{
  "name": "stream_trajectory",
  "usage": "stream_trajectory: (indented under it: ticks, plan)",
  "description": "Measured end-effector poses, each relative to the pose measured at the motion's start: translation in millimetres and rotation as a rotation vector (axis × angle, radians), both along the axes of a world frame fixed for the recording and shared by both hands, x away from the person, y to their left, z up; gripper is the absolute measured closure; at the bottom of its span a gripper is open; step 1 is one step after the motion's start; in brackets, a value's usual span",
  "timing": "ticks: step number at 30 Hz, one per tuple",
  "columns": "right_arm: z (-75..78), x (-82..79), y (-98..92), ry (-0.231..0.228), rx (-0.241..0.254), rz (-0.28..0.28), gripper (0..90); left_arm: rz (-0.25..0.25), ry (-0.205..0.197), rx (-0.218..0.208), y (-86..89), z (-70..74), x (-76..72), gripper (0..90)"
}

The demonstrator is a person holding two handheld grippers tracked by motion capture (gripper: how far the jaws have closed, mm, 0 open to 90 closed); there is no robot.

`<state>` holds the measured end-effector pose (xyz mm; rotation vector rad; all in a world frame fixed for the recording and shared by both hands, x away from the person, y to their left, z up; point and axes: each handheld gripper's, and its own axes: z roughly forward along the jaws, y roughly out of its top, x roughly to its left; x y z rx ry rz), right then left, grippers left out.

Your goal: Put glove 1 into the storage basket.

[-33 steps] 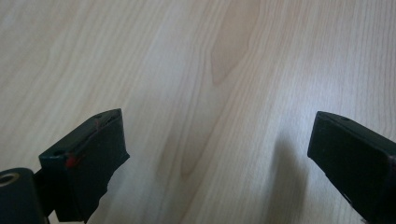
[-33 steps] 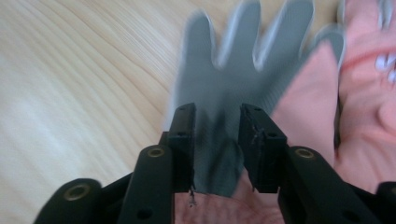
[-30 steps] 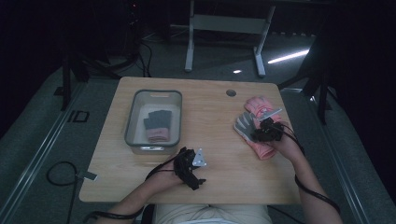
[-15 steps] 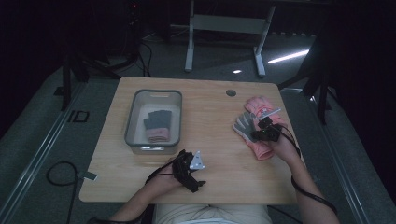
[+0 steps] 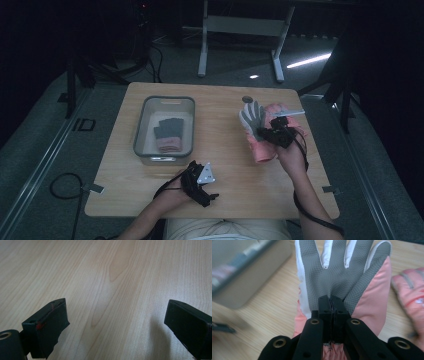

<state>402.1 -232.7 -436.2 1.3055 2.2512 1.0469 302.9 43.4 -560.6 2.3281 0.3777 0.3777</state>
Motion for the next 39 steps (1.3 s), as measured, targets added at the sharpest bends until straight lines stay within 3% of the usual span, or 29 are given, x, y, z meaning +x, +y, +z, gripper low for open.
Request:
stream_trajectory:
  ticks: [5,9,17,19,24,28,32,35,39]
  plan:
    - [-6.0,0.1,17.4,0.019,0.044,-0.051,88.2,-0.001,0.001,-0.013,0.9,-0.6,0.7,4.6]
    - [-20.7,7.1,26.4,0.045,0.059,-0.107,88.1,-0.011,0.004,0.001,0.0,-3.5,-0.9,4.6]
    - [-53.2,18.9,45.2,0.099,0.023,-0.166,88.1,-0.042,0.024,-0.004,0.4,-5.2,-1.1,4.6]
    - [-67.9,25.9,53.9,0.112,-0.028,-0.195,88.1,-0.045,0.021,-0.003,0.2,-5.6,-2.0,4.6]
    - [-86.3,36.0,59.6,0.162,-0.005,-0.219,86.6,-0.050,0.048,-0.029,2.5,-5.8,0.1,4.6]
    - [-95.0,39.3,61.0,0.170,0.010,-0.232,83.7,-0.058,0.047,-0.014,1.7,-7.0,-0.6,4.6]
    - [-94.6,41.5,58.9,0.179,0.034,-0.237,81.2,-0.059,0.041,0.000,0.8,-8.1,-0.6,4.6]
    - [-84.7,37.8,56.1,0.161,0.060,-0.227,79.3,-0.059,0.042,-0.003,0.7,-8.4,-1.7,4.6]
    - [-56.9,28.2,41.7,0.057,0.089,-0.191,74.3,-0.068,0.049,-0.013,2.5,-8.4,-0.6,4.6]
